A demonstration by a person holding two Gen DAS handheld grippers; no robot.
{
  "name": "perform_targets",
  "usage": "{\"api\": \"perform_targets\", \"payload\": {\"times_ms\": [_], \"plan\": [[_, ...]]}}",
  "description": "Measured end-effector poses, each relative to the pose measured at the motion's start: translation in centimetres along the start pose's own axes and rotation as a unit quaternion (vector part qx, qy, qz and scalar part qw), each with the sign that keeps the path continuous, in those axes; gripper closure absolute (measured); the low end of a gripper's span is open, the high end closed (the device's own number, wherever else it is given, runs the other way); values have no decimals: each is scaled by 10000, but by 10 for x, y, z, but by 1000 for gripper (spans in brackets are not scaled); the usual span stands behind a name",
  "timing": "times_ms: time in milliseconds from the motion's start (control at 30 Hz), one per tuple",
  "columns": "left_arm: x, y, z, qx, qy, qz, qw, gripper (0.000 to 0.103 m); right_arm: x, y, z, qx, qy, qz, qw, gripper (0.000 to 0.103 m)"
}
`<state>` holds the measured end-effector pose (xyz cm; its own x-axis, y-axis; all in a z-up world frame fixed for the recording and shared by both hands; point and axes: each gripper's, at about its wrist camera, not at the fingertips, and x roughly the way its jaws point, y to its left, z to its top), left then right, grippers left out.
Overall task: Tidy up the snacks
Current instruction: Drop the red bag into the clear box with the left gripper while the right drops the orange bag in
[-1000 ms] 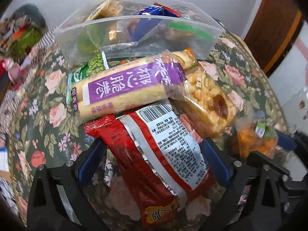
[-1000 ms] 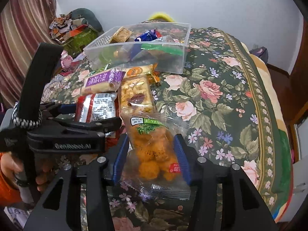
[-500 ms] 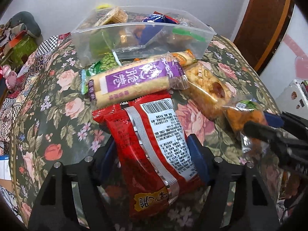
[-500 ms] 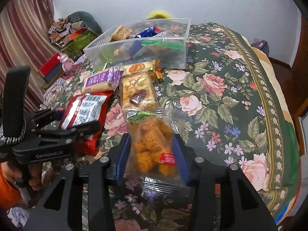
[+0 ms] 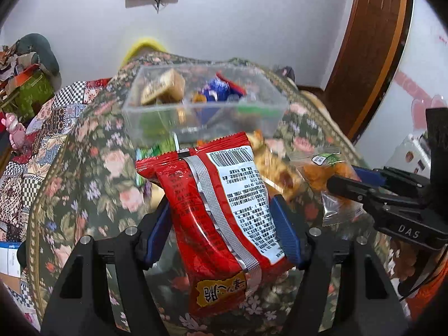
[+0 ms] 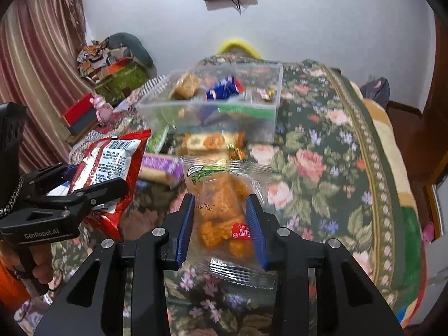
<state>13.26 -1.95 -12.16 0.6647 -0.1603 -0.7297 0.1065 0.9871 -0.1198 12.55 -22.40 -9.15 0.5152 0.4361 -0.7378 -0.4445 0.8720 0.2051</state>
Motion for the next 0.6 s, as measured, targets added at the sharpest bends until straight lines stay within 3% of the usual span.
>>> {"api": "perform_targets", "payload": {"times_ms": [600], "plan": [[17,21,92,4,-570,60,9984,34,16,-10,93,-86,-787,-297,9964,68]]}}
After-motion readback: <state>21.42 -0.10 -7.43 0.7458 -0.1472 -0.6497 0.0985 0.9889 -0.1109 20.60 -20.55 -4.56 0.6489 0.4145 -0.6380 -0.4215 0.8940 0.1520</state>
